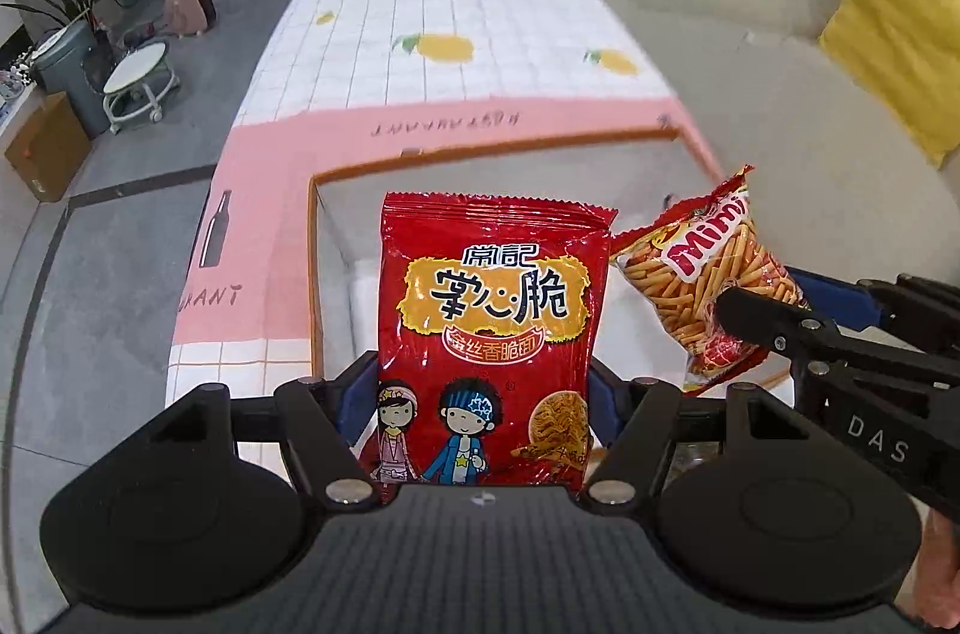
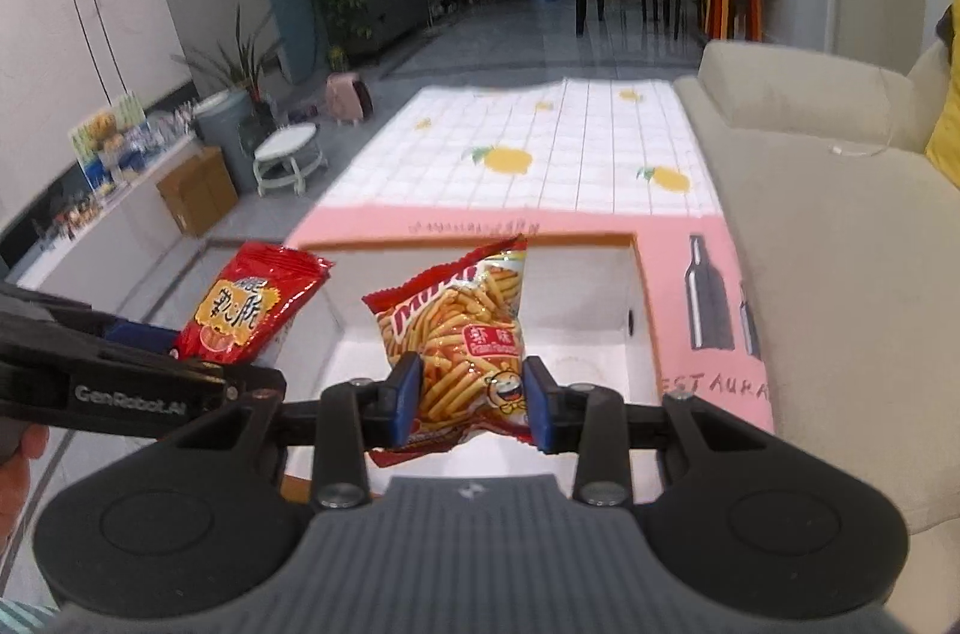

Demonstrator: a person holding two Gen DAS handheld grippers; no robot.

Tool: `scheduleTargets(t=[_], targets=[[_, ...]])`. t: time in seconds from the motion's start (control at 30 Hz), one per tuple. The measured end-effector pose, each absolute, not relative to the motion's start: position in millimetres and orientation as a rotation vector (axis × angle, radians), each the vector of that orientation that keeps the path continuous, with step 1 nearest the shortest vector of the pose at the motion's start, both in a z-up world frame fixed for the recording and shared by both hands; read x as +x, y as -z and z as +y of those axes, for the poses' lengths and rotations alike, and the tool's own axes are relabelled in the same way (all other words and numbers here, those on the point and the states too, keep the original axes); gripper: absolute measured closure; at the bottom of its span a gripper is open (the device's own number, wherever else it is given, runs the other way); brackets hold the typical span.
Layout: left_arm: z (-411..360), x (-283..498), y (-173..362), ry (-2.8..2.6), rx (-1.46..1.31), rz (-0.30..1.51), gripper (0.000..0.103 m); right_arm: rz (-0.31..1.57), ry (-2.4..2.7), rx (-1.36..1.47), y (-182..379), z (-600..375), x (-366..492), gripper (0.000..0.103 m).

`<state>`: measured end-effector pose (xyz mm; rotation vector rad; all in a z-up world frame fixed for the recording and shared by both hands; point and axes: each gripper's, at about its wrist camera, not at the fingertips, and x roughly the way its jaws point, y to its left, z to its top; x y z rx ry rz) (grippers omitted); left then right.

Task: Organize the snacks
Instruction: 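Lift both bags and carry them over the open orange box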

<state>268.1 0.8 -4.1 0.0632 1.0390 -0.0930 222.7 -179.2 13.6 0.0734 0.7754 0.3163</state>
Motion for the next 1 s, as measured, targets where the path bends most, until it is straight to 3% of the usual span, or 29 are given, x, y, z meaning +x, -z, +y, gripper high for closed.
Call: scheduleTargets(t=[0.53,0.97,1.0], targets=[[-16.7,312.1,64.9,0.112,0.262,1.246,0.025,1.085,-0.363,0.054,71.9,-157.2,282.2,0.069],[-22.6,320.2,95.1,0.112,0.376,1.351,0.024,1.187,-0.37,0.08,96.1,-155.1,290.4,0.069],[-21.6,321.4,96.4,0.107,0.372,1.354,0.021,1.192,-0.367,0.081,97.1,-154.7,291.3,0.069]])
